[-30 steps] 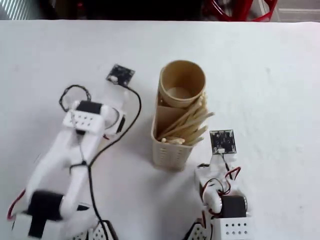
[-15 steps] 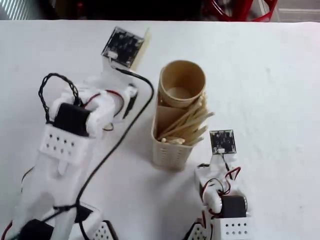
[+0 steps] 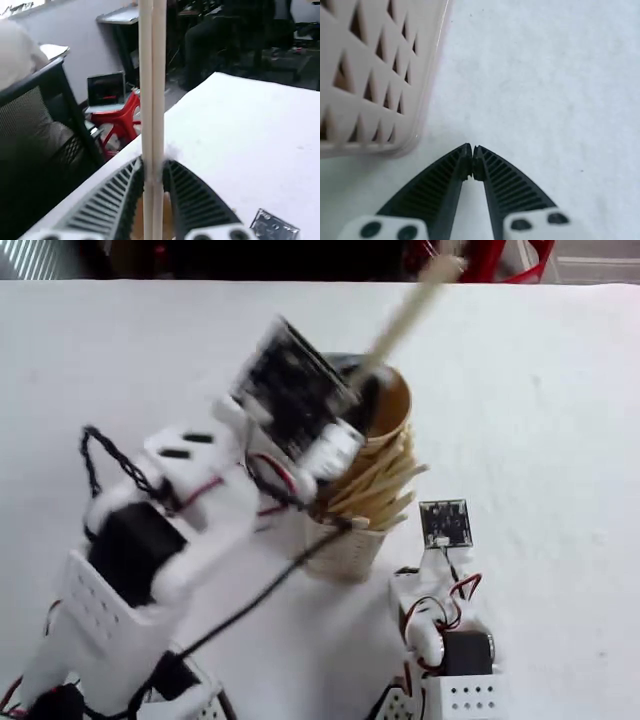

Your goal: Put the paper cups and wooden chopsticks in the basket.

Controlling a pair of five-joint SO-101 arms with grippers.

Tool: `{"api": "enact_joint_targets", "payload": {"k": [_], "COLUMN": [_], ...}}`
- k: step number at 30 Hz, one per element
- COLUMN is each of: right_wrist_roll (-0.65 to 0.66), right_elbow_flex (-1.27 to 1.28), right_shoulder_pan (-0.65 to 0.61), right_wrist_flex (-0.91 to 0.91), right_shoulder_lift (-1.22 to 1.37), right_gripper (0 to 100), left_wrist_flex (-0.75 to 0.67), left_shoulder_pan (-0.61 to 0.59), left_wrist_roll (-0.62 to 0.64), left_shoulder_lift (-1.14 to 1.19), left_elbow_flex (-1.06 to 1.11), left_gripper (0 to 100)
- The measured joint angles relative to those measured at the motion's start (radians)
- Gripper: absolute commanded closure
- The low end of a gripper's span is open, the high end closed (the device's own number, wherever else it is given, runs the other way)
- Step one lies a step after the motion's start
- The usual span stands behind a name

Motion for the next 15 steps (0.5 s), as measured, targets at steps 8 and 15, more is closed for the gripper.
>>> {"api": "enact_joint_targets", "payload": {"k": [8, 15], "right_wrist_roll": [0.000, 0.000], "right_elbow_flex": [0.000, 0.000], "right_shoulder_pan": [0.000, 0.000], "right_wrist_flex": [0.000, 0.000], "right_shoulder_lift": [0.000, 0.000], "right_gripper": [97.9, 97.9], "left_wrist_flex": [-0.153, -0.311], "left_shoulder_pan": [0.095, 0.095], "left_wrist_roll": [-0.014, -0.014], "left_shoulder_lift": [-0.020, -0.120], "left_elbow_flex": [0.189, 0.430], "left_gripper": [98, 98]}}
